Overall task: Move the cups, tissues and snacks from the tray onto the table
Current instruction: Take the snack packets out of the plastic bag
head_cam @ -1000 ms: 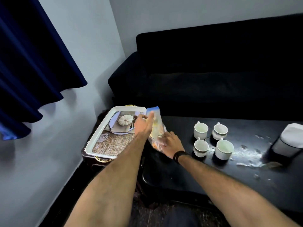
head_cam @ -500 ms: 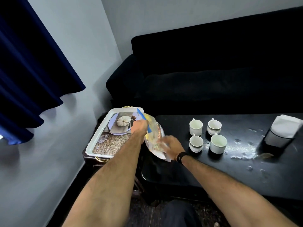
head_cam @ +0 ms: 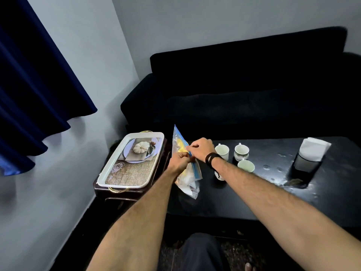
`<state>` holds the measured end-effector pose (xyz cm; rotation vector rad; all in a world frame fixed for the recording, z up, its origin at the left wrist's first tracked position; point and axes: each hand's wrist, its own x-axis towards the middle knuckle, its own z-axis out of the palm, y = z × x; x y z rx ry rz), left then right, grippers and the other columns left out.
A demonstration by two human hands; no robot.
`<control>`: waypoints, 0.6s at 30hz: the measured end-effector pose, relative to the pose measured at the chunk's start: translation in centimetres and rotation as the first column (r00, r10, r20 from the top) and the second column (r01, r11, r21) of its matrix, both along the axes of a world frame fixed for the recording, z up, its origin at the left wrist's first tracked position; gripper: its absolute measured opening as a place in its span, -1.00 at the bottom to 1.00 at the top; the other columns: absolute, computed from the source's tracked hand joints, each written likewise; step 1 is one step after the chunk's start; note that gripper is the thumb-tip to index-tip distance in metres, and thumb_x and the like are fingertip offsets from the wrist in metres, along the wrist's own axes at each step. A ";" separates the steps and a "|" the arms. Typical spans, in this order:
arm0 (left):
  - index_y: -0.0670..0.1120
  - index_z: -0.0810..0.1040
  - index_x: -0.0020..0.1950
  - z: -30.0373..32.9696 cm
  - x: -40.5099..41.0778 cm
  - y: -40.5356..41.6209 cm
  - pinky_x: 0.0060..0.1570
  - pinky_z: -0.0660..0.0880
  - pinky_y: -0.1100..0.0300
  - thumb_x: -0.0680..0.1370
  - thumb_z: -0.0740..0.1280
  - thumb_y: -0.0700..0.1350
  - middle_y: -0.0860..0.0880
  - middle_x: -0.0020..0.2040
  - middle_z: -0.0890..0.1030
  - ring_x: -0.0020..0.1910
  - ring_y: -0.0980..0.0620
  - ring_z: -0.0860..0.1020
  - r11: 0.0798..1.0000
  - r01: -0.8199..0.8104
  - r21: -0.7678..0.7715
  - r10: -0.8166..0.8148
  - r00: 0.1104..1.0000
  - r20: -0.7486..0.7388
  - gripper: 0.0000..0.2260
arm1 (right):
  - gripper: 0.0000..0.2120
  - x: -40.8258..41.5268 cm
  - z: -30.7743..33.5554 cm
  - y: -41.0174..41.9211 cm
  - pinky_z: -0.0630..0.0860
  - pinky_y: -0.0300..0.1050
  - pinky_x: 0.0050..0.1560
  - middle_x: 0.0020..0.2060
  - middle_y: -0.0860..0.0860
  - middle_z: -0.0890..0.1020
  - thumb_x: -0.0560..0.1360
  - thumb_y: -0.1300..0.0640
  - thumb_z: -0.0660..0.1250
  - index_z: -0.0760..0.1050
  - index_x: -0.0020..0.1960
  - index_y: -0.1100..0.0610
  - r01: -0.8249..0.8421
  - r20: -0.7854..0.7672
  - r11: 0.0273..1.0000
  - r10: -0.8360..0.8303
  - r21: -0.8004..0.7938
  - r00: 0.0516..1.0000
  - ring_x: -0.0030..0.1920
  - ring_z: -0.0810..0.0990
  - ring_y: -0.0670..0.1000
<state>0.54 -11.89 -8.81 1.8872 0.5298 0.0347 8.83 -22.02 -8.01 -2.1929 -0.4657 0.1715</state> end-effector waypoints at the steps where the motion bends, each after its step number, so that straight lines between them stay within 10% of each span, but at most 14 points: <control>1: -0.14 0.57 -0.24 0.0 0.0 -0.2 -0.13 0.37 0.15 0.55 0.37 -0.18 -0.13 -0.14 0.56 -0.07 0.00 0.47 1.000 0.002 -0.017 -0.002 1.000 0.011 -0.84 | -0.76 0.0 0.1 -0.2 0.53 -0.19 -0.22 -0.35 0.02 0.70 0.42 -0.03 0.42 0.70 -0.25 0.13 -0.012 -0.015 1.000 0.012 0.008 1.000 -0.27 0.64 -0.03; 7: -0.03 0.61 -0.23 0.1 -0.8 -0.6 -0.10 0.45 0.14 0.63 0.25 -0.06 0.03 -0.23 0.60 -0.10 0.01 0.53 0.998 -0.028 -0.051 0.031 0.998 0.055 -0.73 | -0.84 -0.4 0.5 -0.6 0.41 -0.45 -0.48 -0.43 -0.07 0.64 0.46 0.04 0.45 0.68 -0.26 0.07 0.007 -0.199 0.993 0.016 0.116 0.980 -0.46 0.56 -0.19; 15: -0.20 0.64 0.09 -0.4 -1.4 -0.9 0.10 0.51 -0.01 0.65 0.21 -0.06 -0.17 0.03 0.64 -0.03 -0.06 0.55 0.972 -0.098 -0.212 0.121 0.988 0.097 -0.72 | -0.83 -0.5 0.2 -0.3 0.64 -0.17 -0.09 -0.17 0.09 0.71 0.49 0.09 0.43 0.70 -0.05 0.19 0.059 -0.289 0.980 -0.002 0.190 0.957 -0.25 0.65 -0.03; 18: -0.21 0.63 0.12 -0.5 -1.3 -0.7 0.05 0.53 0.03 0.65 0.21 -0.05 -0.13 -0.03 0.65 -0.08 -0.04 0.57 0.953 -0.137 -0.269 0.167 0.982 0.090 -0.71 | -0.75 -0.8 0.2 -0.3 0.58 -0.29 -0.31 -0.21 0.07 0.69 0.51 0.02 0.42 0.68 -0.08 0.21 0.026 -0.306 0.969 0.052 0.244 0.951 -0.35 0.61 -0.09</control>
